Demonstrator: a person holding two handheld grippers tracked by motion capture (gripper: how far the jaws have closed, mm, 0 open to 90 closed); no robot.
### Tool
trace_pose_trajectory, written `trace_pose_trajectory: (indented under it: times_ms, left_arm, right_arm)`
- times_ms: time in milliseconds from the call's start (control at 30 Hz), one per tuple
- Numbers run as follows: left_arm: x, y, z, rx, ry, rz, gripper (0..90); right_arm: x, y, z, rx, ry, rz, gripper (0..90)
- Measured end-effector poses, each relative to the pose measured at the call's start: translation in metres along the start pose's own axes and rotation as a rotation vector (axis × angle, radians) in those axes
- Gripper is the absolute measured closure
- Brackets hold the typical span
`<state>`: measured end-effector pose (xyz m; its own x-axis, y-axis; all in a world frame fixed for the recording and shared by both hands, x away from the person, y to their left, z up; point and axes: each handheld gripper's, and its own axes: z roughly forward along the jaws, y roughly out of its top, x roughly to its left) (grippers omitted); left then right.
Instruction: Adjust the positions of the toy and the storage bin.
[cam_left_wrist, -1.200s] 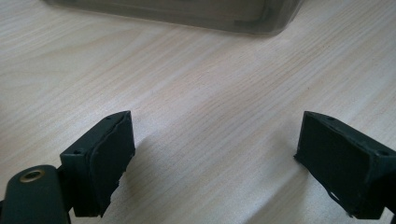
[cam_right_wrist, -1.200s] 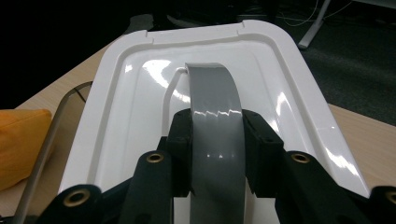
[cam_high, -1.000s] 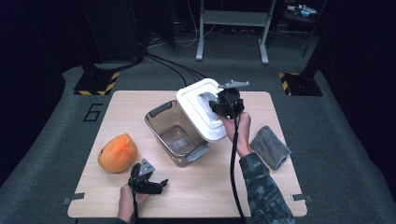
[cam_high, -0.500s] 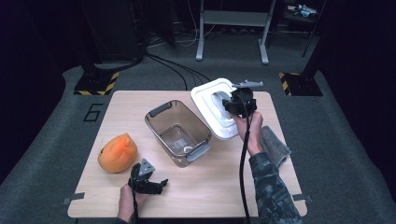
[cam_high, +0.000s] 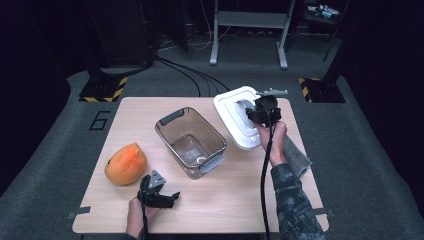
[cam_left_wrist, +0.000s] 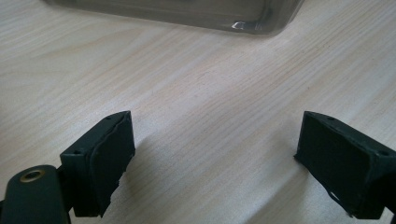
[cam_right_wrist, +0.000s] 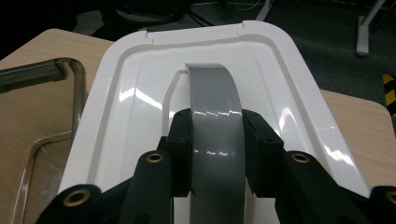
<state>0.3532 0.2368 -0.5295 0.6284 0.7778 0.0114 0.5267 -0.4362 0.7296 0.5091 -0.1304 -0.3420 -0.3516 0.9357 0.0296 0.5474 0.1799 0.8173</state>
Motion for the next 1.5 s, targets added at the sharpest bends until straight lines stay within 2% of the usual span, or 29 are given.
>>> trace_pose_trajectory:
  times_ms: [133, 433, 733, 1033, 1500]
  left_arm:
    - [0.0, 0.0, 0.0, -0.002, 0.001, -0.001, 11.0]
    - [0.0, 0.0, 0.0, -0.003, 0.002, 0.0, 11.0]
    - [0.0, 0.0, 0.0, 0.0, 0.0, 0.0, 11.0]
    - [0.0, 0.0, 0.0, -0.001, 0.0, 0.0, 11.0]
    - [-0.001, 0.0, 0.001, -0.009, 0.01, 0.001, 11.0]
  right_arm:
    - [-0.006, -0.006, 0.008, 0.015, -0.015, 0.013, 66.5]
    - [-0.011, -0.014, 0.021, 0.035, -0.023, 0.043, 66.5]
    - [-0.012, -0.019, 0.031, 0.054, -0.036, 0.039, 66.5]
    - [-0.008, -0.027, 0.047, 0.074, -0.038, 0.063, 66.5]
    - [-0.001, -0.039, 0.068, 0.099, -0.033, 0.069, 66.5]
